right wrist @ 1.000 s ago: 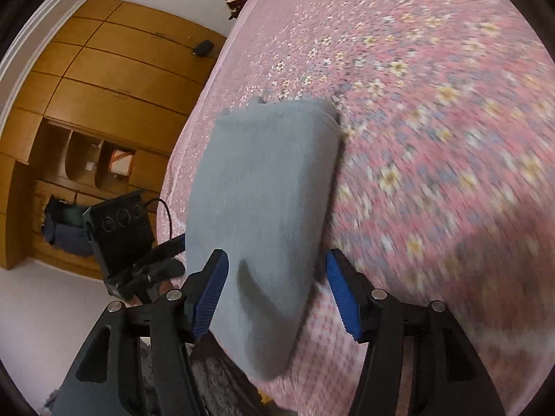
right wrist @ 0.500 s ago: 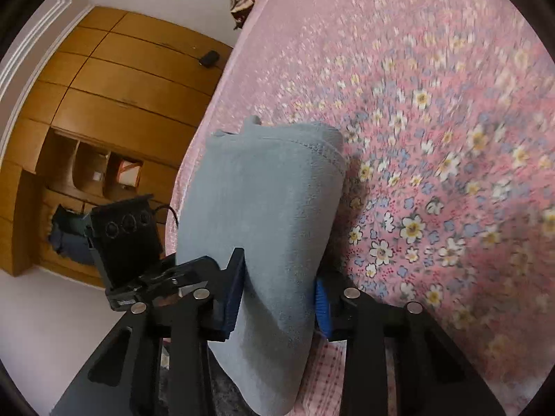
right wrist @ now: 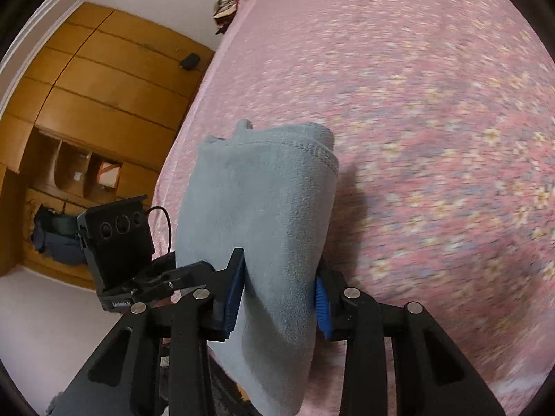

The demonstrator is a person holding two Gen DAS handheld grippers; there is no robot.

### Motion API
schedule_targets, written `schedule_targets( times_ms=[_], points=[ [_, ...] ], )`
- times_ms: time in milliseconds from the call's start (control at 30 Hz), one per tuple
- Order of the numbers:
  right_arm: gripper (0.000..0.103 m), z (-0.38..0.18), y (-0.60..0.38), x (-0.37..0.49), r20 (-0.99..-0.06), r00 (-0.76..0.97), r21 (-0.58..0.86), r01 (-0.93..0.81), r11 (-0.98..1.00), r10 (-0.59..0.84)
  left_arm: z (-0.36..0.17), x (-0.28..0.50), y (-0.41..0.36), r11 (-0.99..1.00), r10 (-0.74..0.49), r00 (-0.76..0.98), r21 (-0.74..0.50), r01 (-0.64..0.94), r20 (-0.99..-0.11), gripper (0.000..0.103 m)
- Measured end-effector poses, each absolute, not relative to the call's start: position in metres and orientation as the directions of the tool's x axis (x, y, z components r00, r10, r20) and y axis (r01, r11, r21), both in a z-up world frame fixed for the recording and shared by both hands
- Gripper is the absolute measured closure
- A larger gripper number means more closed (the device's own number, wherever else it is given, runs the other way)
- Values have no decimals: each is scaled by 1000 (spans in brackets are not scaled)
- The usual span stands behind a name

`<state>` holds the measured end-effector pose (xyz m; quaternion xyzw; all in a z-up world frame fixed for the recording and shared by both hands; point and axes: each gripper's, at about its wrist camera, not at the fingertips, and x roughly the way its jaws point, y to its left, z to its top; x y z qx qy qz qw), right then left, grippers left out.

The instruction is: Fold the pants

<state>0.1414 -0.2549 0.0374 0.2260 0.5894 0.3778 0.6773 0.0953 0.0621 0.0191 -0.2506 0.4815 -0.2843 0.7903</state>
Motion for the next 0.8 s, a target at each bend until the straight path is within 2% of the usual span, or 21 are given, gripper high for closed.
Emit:
schedule_targets(
  times_ms=[167, 267, 367, 467, 567, 633, 767, 800],
  points=[
    [66, 3, -267, 154, -583, 9, 798, -182, 575, 812, -5, 108, 49, 726, -676, 370, -664, 181, -638, 57],
    [66, 2, -272, 153, -573, 12, 801, -203, 564, 819, -9, 108, 49, 727, -673, 384, -663, 181, -632, 57],
    [64, 9, -280, 148, -606, 49, 765, -238, 598, 794, -13, 86, 64, 750, -649, 399, -633, 191, -648, 50],
    [59, 33, -273, 135, -667, 123, 678, -308, 667, 735, -3, 69, 75, 788, -606, 437, -575, 220, -664, 50],
    [56, 56, -286, 123, -705, 226, 598, -322, 734, 673, 23, 41, 81, 850, -521, 523, -468, 241, -675, 43],
    [56, 69, -300, 112, -684, 279, 601, -308, 737, 674, 40, 21, 82, 896, -442, 573, -368, 248, -690, 41],
    [56, 100, -317, 60, -627, 415, 579, -318, 751, 659, 58, -13, 60, 961, -243, 643, -88, 263, -727, 40],
    [56, 105, -315, 46, -627, 442, 553, -328, 766, 642, 60, -19, 51, 964, -198, 665, -21, 264, -720, 37]
  ],
)
